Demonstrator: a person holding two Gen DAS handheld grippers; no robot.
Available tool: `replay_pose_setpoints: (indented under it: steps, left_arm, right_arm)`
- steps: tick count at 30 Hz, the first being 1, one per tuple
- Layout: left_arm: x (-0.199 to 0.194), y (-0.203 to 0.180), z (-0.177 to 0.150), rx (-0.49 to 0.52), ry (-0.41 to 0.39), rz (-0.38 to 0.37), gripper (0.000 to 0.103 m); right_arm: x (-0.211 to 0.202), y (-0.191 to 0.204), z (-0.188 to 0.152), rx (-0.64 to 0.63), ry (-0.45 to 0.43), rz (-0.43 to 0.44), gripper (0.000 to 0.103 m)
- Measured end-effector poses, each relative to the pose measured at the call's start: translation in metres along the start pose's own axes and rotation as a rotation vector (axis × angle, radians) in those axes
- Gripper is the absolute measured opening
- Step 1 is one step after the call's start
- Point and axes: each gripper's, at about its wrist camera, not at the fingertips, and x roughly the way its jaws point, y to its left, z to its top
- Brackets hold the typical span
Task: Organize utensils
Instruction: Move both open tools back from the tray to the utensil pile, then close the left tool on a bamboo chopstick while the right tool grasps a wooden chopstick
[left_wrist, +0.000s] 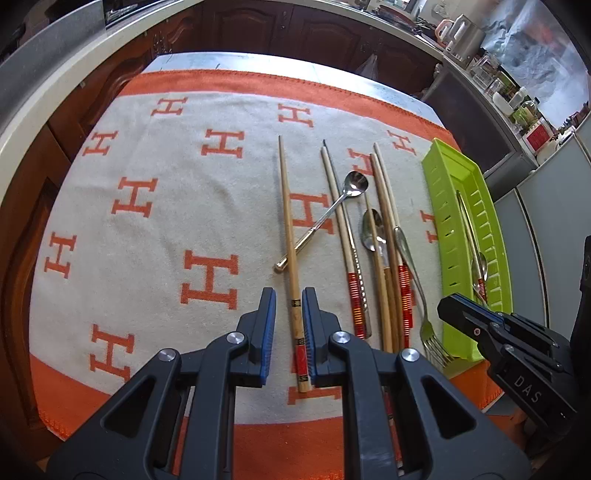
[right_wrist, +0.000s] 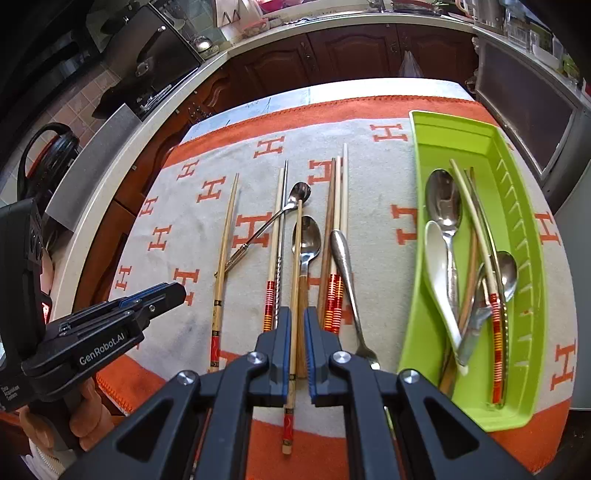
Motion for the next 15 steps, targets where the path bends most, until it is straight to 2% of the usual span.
replay_pose_setpoints:
  steps: [9, 15]
  left_arm:
    - [0.033, 0.006, 0.001, -0.017, 0.052, -0.055, 0.012]
    - [0.050, 0.001, 0.002, -0.001, 0.081, -0.060, 0.012]
  right_arm:
    - [0.023, 0.006, 0.004, 0.003, 0.020, 0.000, 0.007]
    - [0.032, 0.004, 0.003, 0.018, 0.029, 0.016, 0.007]
